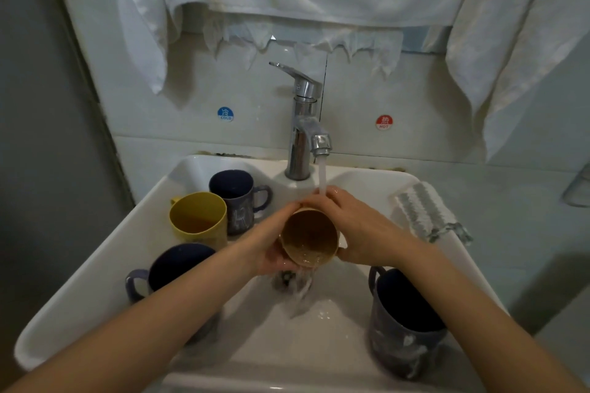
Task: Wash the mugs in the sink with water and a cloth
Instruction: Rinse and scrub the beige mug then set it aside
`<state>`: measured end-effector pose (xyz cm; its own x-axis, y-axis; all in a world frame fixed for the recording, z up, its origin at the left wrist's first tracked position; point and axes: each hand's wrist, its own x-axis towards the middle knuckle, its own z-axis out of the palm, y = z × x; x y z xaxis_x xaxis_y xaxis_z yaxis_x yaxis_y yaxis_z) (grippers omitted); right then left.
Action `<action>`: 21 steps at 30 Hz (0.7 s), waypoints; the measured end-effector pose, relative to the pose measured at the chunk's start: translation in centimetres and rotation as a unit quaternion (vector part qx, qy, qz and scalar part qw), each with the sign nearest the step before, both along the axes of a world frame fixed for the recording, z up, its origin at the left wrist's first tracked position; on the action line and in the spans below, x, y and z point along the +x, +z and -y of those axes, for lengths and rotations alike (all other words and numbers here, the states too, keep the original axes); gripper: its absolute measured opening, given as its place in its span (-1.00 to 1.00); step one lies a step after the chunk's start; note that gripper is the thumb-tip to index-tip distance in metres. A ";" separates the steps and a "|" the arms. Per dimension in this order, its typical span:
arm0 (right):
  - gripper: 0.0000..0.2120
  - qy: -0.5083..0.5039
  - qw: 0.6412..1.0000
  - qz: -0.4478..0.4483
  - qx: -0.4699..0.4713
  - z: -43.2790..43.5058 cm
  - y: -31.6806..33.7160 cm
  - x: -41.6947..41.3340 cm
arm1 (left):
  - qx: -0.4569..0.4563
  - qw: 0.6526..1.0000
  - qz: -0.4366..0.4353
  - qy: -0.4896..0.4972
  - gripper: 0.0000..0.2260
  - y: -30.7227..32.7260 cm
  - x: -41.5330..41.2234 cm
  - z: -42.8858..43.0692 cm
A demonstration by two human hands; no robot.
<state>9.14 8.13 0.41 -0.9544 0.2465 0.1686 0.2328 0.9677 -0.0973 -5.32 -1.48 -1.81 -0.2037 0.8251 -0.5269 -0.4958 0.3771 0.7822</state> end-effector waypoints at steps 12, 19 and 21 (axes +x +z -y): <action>-0.52 -0.130 0.946 -0.101 -0.278 -1.1 0.7 0.3 | 0.054 0.971 -0.233 -0.014 -0.17 0.6 -0.2 0.9; -0.34 -0.152 0.895 -0.146 -0.393 0.3 1.1 -1.4 | 0.160 0.876 -0.452 -0.051 -0.11 1.4 0.2 1.5; -0.39 -0.150 0.891 -0.158 -0.399 0.3 1.4 -1.3 | 0.149 0.862 -0.477 -0.082 -0.07 1.4 0.0 1.8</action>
<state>7.82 7.85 1.85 -0.7618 0.6436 0.0741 0.3081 0.4605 -0.8324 -5.33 -3.31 -0.45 -0.2956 0.9536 0.0566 0.4676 0.0928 0.8790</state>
